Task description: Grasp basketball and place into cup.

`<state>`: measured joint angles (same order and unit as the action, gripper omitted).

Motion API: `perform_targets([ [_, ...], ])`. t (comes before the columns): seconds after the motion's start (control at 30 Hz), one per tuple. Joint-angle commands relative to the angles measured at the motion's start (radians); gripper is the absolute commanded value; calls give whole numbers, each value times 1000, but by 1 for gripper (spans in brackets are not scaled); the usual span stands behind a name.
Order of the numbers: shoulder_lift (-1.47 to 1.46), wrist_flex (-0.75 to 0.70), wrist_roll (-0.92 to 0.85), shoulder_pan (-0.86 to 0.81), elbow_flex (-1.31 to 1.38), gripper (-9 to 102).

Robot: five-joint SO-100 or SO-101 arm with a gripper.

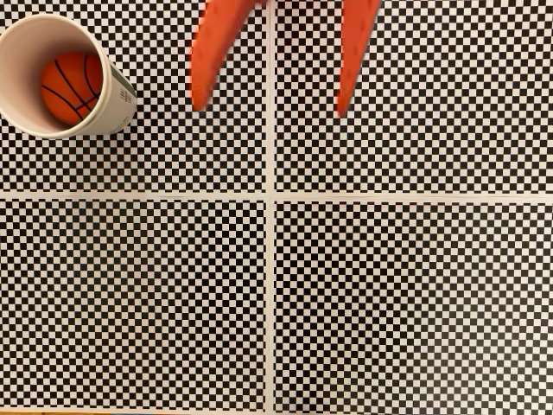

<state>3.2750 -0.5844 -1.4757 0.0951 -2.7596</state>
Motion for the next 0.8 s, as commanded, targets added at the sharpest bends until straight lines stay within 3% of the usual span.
perform_targets([
  [0.0, 14, 152, 11, 3, -132, 36],
  [0.3, 14, 291, 32, 20, -411, 34],
  [0.53, 14, 166, 23, 5, -414, 28],
  [0.77, 14, -84, -5, -25, -414, 21],
])
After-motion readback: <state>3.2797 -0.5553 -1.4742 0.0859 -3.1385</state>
